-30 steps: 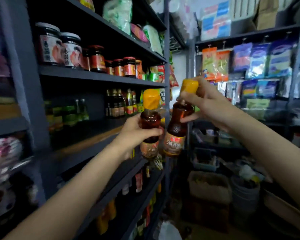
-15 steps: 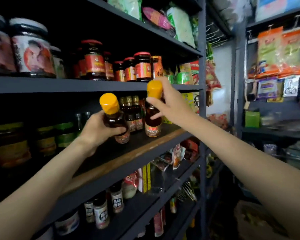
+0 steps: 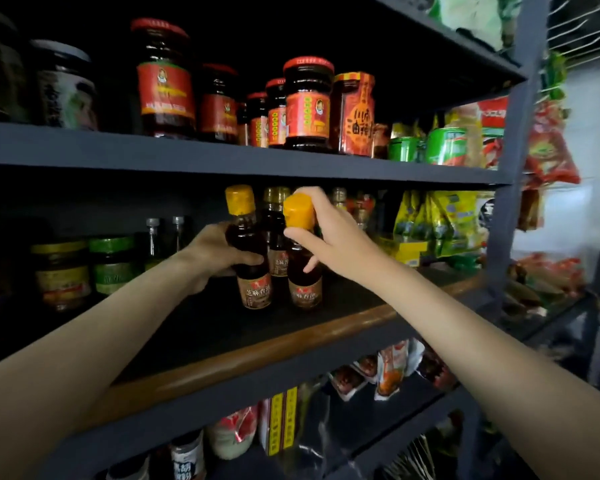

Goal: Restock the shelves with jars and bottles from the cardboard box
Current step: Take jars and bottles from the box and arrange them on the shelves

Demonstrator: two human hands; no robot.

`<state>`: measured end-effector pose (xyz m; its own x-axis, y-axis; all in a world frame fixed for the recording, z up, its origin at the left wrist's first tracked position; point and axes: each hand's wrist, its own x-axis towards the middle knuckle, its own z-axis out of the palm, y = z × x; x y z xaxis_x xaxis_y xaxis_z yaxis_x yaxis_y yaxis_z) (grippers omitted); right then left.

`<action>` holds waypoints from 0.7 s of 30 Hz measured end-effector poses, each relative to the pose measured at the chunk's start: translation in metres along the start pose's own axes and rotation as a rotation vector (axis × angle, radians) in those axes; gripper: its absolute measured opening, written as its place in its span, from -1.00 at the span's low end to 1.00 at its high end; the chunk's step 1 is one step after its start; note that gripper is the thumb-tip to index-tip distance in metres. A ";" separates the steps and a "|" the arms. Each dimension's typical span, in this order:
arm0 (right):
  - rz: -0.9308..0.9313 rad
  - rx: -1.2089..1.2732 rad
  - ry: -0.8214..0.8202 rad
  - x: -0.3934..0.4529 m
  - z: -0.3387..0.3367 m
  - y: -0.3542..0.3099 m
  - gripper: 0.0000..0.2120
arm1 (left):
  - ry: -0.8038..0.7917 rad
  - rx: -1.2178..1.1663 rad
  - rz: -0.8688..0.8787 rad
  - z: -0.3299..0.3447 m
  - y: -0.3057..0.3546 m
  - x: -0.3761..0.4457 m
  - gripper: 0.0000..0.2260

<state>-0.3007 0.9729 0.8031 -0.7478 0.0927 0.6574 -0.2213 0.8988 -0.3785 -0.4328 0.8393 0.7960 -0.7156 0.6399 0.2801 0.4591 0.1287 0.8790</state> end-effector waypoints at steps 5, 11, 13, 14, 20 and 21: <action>0.233 0.333 -0.024 0.042 -0.009 0.041 -0.54 | 0.023 -0.030 -0.110 0.011 0.003 0.021 -0.64; 0.277 0.316 -0.015 0.070 0.000 0.066 -0.68 | -0.021 -0.041 -0.149 0.022 0.002 0.027 -0.63; 0.254 0.315 -0.032 0.070 0.003 0.069 -0.62 | -0.028 -0.057 -0.139 0.023 -0.003 0.025 -0.62; 0.254 0.315 -0.059 0.069 0.004 0.072 -0.50 | -0.040 -0.040 -0.141 0.024 -0.007 0.024 -0.61; 0.379 0.282 -0.332 0.053 0.006 0.098 -0.09 | -0.065 0.118 -0.184 0.036 -0.022 0.020 -0.55; 0.376 0.315 -0.346 0.052 0.005 0.103 -0.13 | -0.060 0.132 -0.185 0.037 -0.021 0.021 -0.54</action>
<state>-0.3654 1.0680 0.7955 -0.9593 0.1879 0.2107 -0.0370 0.6561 -0.7537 -0.4382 0.8785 0.7690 -0.7632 0.6396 0.0917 0.3904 0.3434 0.8542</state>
